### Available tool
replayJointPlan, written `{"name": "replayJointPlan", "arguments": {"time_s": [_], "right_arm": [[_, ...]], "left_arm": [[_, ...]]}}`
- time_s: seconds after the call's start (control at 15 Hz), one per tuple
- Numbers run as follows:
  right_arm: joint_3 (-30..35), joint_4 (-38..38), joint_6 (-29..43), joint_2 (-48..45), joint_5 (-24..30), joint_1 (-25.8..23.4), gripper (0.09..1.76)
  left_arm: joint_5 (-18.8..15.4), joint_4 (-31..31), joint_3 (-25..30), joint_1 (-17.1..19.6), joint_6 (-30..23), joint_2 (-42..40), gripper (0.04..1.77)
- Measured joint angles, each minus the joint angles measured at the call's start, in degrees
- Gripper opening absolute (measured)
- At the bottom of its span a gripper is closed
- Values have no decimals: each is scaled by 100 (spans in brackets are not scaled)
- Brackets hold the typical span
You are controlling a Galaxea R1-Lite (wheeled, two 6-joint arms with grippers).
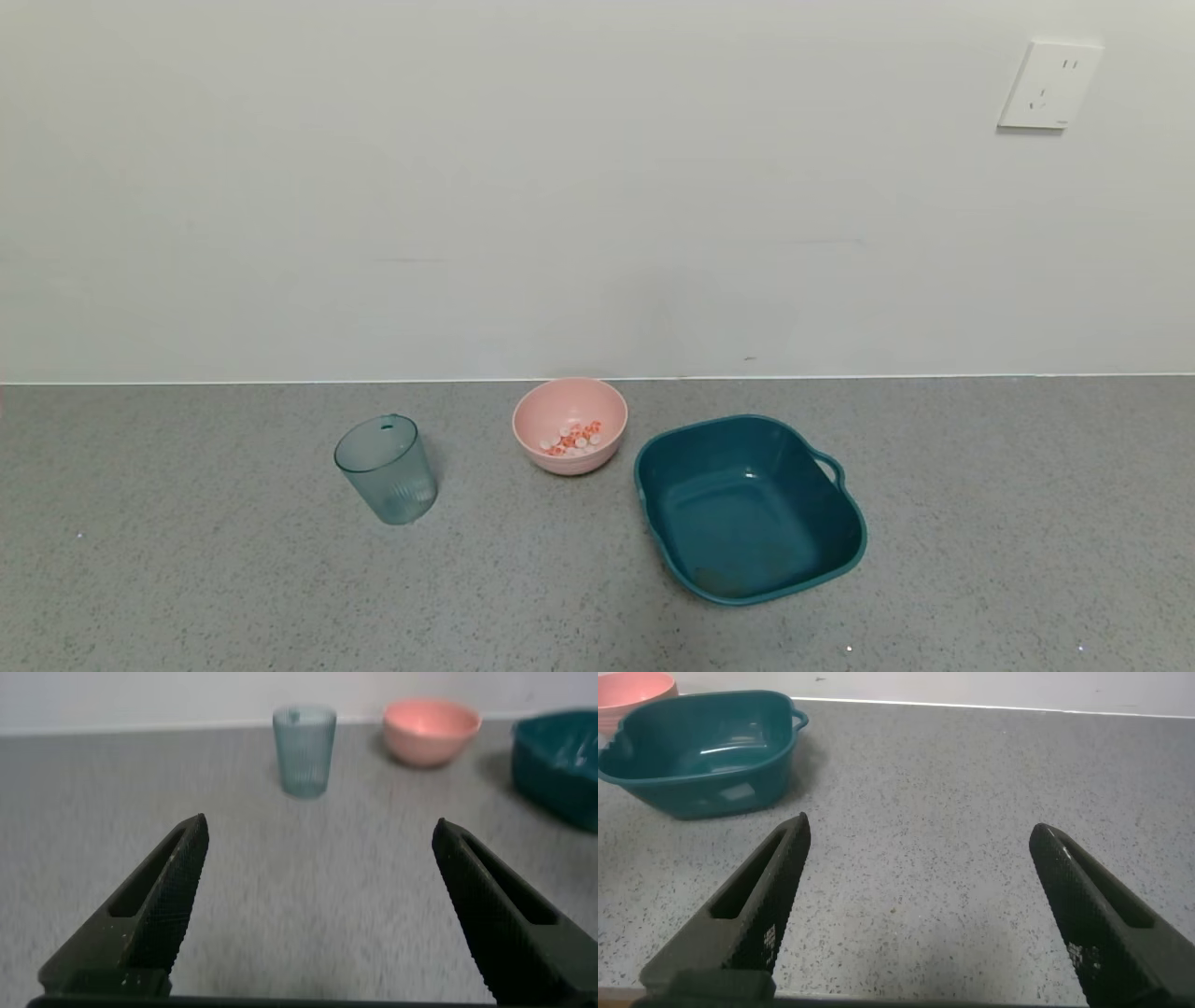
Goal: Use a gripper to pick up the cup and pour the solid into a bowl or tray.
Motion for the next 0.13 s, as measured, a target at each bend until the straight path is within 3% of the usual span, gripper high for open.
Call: {"name": "replayJointPlan", "arguments": {"time_s": [0.13], "right_arm": [[0,0,0,0,2,0,171]], "left_arm": [[90,79,-33,0,4,0,172]]}}
